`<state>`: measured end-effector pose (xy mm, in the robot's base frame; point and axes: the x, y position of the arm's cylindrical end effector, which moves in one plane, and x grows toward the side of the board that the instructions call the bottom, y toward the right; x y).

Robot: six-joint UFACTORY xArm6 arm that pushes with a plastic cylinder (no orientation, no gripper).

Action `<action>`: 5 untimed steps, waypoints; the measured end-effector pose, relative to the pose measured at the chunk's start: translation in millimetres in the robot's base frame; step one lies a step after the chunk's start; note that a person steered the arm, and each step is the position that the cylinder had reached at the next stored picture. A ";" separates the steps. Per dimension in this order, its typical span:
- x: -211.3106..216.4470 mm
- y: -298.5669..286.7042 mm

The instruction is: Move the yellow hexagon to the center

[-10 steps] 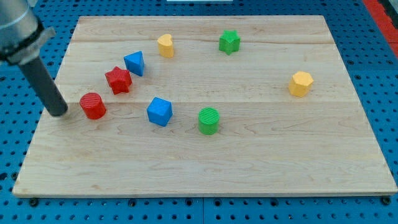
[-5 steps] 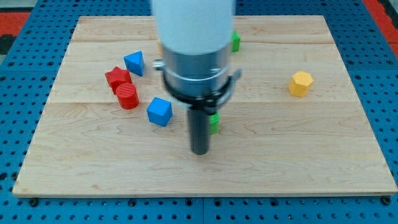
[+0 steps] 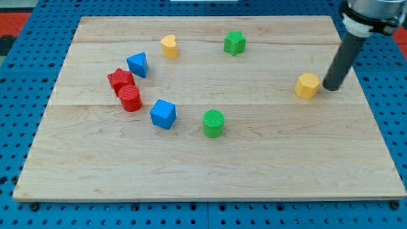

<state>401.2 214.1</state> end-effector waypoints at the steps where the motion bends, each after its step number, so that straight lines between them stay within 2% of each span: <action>1: -1.0 -140.0; 2: 10.3 -97.6; 3: 48.0 -85.3; 4: 63.4 -142.1; 5: 26.5 -188.0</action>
